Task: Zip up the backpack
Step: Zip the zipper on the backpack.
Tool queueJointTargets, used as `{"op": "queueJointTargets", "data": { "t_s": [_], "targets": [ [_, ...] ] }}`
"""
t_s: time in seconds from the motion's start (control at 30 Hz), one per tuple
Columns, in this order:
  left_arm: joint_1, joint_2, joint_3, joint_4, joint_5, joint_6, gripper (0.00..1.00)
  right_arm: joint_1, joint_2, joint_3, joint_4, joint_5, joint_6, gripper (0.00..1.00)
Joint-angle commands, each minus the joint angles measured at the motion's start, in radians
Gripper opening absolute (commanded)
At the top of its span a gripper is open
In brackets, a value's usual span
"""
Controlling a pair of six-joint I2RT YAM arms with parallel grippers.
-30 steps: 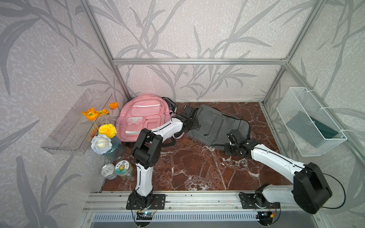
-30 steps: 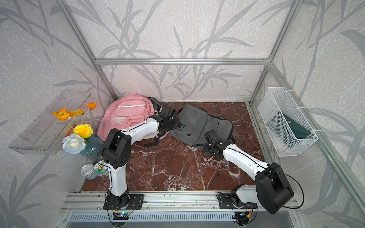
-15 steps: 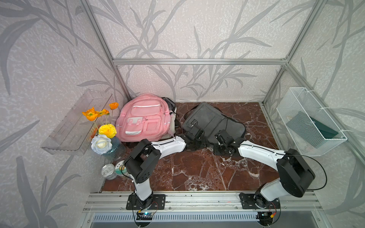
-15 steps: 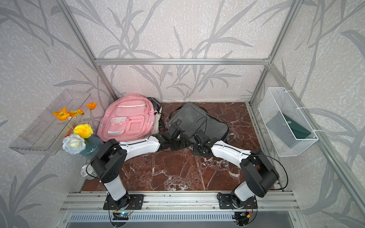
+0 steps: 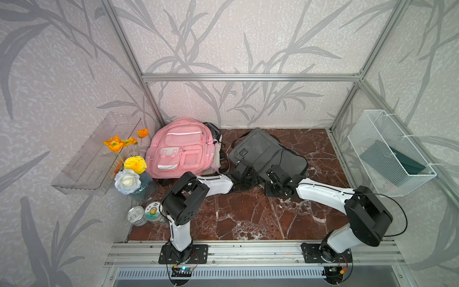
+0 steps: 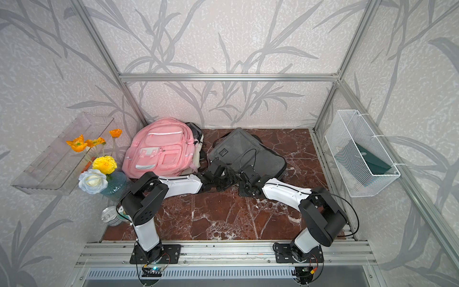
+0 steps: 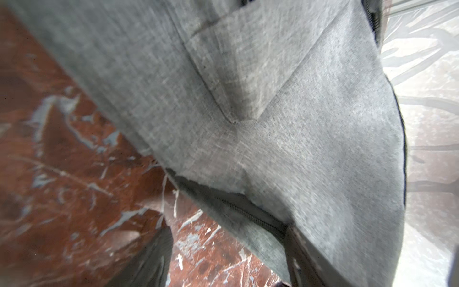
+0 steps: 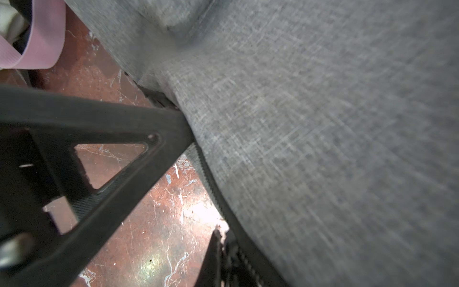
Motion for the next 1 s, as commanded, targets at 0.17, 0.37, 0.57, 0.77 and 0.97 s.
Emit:
{"op": "queueJointTargets", "data": {
  "t_s": [0.17, 0.37, 0.57, 0.77, 0.97],
  "targets": [
    [0.012, -0.024, -0.054, 0.189, 0.002, -0.065, 0.71, 0.022, 0.028, 0.020, 0.027, -0.040, 0.006, 0.00],
    [0.021, 0.052, -0.017, 0.206, 0.037, -0.080, 0.57, 0.054, 0.029, 0.036, 0.037, -0.039, 0.001, 0.00],
    [0.033, 0.092, 0.015, 0.146, 0.028, -0.061, 0.36, 0.061, 0.000, 0.027, 0.008, 0.002, -0.006, 0.00],
    [0.071, 0.073, 0.013, 0.086, -0.026, -0.023, 0.16, 0.061, -0.042, 0.018, -0.074, 0.075, -0.017, 0.00],
    [0.134, 0.075, 0.041, 0.000, -0.128, 0.083, 0.03, 0.061, -0.133, -0.005, -0.149, 0.120, -0.041, 0.00]
  ]
}}
